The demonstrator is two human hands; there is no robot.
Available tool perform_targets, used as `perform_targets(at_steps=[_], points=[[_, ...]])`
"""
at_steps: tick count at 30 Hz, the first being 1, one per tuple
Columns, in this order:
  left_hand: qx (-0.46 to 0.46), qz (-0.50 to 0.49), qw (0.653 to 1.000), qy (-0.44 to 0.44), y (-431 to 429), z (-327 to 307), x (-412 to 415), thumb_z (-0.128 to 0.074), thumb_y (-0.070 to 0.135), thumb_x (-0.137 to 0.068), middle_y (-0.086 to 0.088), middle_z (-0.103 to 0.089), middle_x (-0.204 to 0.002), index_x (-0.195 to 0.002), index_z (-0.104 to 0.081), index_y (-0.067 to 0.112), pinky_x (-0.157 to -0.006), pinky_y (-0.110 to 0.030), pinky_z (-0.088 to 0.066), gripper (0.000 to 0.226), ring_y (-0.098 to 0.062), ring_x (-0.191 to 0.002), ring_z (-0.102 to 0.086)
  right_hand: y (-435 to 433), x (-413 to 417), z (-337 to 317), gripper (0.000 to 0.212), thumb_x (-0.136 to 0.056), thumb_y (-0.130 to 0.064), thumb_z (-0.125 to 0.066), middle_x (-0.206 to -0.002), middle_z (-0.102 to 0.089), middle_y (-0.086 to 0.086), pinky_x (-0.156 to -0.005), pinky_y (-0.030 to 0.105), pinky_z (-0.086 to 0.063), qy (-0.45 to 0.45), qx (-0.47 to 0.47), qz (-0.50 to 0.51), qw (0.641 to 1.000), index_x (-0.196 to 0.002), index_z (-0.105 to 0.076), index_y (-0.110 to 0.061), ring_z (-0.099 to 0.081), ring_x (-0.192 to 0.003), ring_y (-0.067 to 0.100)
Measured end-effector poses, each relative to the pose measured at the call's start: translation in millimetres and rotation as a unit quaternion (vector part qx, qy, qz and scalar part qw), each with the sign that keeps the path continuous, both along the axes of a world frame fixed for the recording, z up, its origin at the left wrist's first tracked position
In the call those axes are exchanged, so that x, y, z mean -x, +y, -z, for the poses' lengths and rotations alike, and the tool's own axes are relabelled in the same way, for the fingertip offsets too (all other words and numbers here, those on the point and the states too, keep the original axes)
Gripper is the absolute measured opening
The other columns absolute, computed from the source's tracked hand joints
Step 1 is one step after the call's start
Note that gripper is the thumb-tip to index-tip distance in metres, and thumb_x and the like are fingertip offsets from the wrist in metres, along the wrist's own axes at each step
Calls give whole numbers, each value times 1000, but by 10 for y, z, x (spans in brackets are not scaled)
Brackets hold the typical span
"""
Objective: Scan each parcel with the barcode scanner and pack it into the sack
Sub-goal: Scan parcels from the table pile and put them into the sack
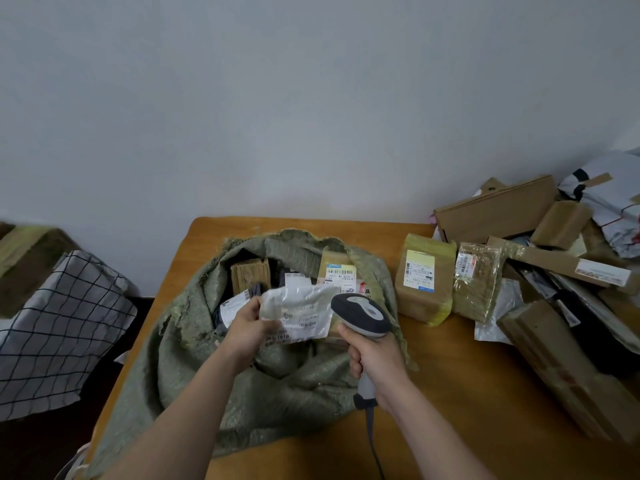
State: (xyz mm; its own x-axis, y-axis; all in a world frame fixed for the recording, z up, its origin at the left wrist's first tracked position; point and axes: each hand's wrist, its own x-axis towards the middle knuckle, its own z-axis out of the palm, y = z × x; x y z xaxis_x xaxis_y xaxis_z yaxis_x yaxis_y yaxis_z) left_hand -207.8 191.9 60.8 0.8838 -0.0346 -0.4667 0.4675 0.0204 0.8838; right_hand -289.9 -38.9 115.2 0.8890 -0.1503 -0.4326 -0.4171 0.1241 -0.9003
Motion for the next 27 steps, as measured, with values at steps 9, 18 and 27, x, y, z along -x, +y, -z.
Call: perform_targets(at_steps=[9,18,27], points=[[-280,67,957,22,13,481,91,-90,9,-75,-3,-69,-104,-112,-61,15,-94,-43,-55,47,-26,-101,-66,84,126,209,26,-88,-30,-80,-57,-49,4,-51,30,-38,35,32,3,999,-78,-66,-11,-44,-49,17],[-459,174,848,-200,-183,383,-73,-76,31,-86,2,-67,-110,-105,-74,28,-86,-38,-52,19,-22,-102,-63,115,165,321,34,-90,-30,-78,-56,-50,4,-54,33,-41,47,47,26,997,-66,-59,-15,-46,-49,18],[-420,397,815,-52,-295,343,-255,-65,29,-94,-7,-73,-110,-103,-78,21,-81,-32,-52,18,-23,-97,-67,-255,149,312,24,-89,-29,-79,-60,-52,2,-53,30,-42,48,4,80,996,-87,-64,-11,-49,-51,15]])
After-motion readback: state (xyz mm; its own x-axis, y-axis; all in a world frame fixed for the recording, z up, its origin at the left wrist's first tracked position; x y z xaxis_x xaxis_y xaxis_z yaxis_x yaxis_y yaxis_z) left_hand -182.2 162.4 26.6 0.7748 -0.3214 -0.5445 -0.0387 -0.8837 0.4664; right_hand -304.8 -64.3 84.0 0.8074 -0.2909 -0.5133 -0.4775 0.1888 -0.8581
